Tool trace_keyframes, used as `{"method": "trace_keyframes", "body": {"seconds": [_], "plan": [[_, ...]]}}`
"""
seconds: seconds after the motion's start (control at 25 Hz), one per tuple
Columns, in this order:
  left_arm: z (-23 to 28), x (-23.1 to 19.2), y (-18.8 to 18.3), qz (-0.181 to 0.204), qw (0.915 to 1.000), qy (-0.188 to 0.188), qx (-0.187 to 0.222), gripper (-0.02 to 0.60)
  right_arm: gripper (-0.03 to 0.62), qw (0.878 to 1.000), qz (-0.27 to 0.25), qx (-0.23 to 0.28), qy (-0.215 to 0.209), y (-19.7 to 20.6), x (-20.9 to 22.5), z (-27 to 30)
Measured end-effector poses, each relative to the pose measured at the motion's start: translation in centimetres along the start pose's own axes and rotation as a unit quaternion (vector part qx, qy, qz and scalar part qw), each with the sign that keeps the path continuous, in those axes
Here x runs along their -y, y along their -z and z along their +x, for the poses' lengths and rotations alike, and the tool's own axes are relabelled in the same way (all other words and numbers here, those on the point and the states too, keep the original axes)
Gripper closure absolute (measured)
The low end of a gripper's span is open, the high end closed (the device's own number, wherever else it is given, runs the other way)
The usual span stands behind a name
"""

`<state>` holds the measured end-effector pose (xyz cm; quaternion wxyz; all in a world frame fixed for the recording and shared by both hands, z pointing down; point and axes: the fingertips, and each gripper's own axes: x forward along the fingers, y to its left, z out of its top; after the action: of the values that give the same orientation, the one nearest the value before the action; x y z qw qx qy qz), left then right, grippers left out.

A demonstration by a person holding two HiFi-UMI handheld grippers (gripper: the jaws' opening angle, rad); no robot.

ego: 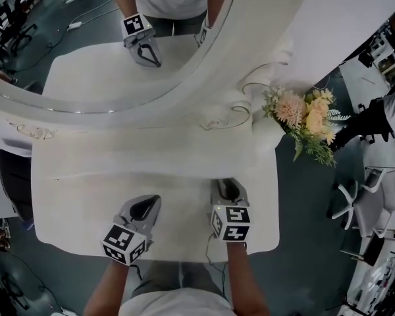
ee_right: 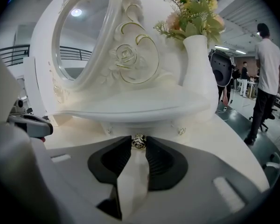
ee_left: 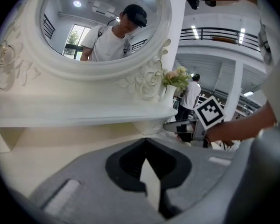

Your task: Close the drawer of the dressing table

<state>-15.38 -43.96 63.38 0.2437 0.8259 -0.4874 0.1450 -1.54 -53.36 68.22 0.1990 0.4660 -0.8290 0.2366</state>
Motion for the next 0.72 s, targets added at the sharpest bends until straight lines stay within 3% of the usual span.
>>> {"method": "trace_keyframes", "body": {"seconds": [0.72], "plan": [[-1.5, -0.6, -0.5, 0.0, 0.9997, -0.02, 0.012, 0.583, 0.502, 1.0, -0.007, -0.009, -0.001, 0.6, -0.2, -1.2]]}}
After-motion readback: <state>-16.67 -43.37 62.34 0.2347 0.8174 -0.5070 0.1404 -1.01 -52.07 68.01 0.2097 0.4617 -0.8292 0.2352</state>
